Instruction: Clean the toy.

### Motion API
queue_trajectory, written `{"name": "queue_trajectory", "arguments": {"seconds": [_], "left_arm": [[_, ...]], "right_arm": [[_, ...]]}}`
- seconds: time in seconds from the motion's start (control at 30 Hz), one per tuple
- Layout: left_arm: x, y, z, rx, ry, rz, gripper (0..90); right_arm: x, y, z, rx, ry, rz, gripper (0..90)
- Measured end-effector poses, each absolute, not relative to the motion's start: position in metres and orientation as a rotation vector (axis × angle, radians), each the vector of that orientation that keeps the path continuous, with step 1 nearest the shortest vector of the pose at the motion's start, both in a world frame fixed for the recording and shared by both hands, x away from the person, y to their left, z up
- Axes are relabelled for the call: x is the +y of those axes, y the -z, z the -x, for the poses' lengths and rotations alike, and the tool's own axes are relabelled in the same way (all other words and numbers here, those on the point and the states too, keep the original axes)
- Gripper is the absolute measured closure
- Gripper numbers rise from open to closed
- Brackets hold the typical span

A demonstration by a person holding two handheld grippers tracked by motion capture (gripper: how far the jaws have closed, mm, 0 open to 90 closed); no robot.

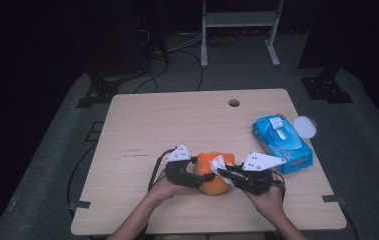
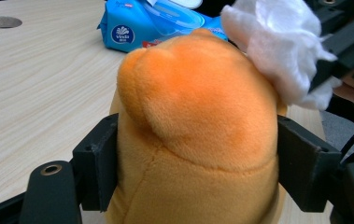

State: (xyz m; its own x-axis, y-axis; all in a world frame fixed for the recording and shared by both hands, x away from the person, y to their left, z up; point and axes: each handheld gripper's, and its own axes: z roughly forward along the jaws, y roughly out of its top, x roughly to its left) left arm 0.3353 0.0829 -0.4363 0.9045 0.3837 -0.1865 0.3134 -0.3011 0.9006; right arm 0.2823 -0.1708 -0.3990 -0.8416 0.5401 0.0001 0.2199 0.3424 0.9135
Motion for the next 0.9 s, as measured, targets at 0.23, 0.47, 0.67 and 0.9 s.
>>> {"name": "queue_trajectory", "arguments": {"seconds": [0.23, 0.47, 0.67, 0.9], "left_arm": [[0.088, 0.437, -0.335, 0.493, -0.058, -1.907, 24.7], [0.083, 0.438, -0.336, 0.539, -0.073, -1.892, 24.6], [0.082, 0.437, -0.334, 0.524, -0.083, -1.904, 24.8], [0.082, 0.437, -0.335, 0.515, -0.083, -1.905, 24.6]], "right_arm": [[-0.195, 0.403, -0.294, 2.242, -1.473, -0.806, 81.6], [-0.184, 0.404, -0.287, 2.275, -1.506, -0.762, 81.5], [-0.171, 0.399, -0.283, 2.285, -1.490, -0.694, 81.7], [-0.194, 0.403, -0.296, 2.226, -1.477, -0.823, 81.7]]}}
